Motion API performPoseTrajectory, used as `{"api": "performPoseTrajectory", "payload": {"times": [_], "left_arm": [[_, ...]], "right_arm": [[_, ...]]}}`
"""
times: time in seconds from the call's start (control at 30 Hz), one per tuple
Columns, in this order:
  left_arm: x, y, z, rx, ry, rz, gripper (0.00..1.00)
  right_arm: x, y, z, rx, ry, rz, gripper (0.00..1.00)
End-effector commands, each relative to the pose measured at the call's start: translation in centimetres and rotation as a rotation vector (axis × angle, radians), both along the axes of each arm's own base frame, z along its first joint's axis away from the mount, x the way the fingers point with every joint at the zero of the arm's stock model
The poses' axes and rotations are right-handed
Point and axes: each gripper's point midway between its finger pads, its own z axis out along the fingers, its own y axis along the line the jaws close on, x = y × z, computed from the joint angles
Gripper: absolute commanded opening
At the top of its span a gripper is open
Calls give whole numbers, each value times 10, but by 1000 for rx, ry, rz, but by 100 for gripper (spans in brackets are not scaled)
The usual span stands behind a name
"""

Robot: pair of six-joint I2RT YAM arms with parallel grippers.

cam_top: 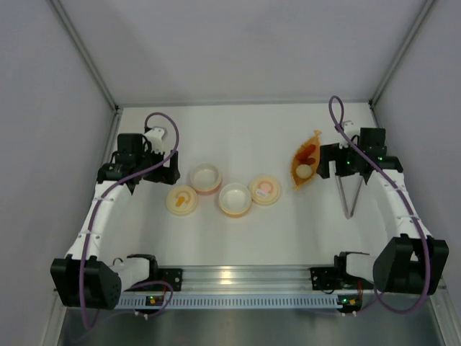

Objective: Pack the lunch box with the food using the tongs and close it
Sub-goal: Pick up the clamp at the center of the board.

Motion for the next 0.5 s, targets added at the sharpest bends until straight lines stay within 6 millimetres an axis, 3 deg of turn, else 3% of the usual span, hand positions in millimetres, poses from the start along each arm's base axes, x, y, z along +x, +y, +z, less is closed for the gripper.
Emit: {"api": "performPoseTrajectory", "payload": {"times": [0.0, 0.27, 0.47], "left_arm": [[3, 2, 8, -1, -48, 11, 98], [2, 7, 1, 31, -31, 8, 98], [6, 6, -4, 33, -27, 0, 98]], "right_arm": [[-7, -12, 9, 2, 9, -81, 100], [-39, -51, 4, -50, 130, -244, 99], [-68, -73, -17, -138, 298, -280, 99]]}}
